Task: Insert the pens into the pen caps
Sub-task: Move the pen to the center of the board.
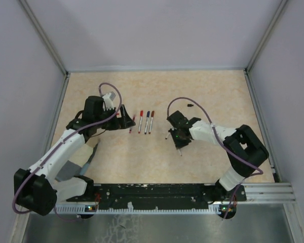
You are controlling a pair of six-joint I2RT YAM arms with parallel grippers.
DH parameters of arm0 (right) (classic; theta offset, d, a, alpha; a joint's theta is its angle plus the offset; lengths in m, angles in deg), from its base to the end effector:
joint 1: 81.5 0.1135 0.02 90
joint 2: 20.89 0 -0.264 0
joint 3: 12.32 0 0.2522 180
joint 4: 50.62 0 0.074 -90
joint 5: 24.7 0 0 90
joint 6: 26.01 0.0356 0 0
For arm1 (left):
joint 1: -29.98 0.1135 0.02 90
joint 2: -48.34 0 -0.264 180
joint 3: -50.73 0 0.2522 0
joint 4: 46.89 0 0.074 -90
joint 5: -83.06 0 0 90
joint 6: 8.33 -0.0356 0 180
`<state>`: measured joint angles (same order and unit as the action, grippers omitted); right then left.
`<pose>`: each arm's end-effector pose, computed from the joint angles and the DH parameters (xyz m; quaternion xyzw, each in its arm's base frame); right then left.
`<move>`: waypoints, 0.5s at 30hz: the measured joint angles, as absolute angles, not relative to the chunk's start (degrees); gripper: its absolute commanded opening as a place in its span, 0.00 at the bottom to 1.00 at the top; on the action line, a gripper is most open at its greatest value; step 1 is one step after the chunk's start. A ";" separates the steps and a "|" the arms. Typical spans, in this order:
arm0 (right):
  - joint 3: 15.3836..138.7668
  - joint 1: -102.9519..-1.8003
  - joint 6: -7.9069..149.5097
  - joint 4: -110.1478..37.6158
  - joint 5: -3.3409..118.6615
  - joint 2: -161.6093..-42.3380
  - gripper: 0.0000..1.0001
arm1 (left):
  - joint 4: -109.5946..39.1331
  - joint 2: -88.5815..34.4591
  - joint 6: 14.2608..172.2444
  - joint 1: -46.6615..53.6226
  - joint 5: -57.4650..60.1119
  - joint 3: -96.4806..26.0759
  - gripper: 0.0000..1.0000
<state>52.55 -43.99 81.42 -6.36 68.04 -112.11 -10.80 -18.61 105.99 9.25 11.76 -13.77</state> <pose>0.2295 0.1740 0.1622 -0.1678 0.9710 0.0567 0.1602 0.2325 -0.1002 0.2785 0.0427 0.8907 -0.2993 0.3396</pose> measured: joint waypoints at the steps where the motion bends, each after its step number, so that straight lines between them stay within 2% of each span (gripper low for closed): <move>1: 52.55 -42.76 80.83 -5.86 67.34 -112.11 0.14 | -10.65 -17.96 105.92 9.25 11.50 -13.32 1.00; 9: 52.64 -36.01 76.02 -4.20 62.16 -112.05 0.24 | -9.25 -16.32 105.46 9.27 9.51 -11.68 1.00; 15: 57.17 -29.39 68.48 -0.61 59.78 -116.11 0.33 | -8.18 -14.68 105.18 9.27 8.42 -9.56 1.00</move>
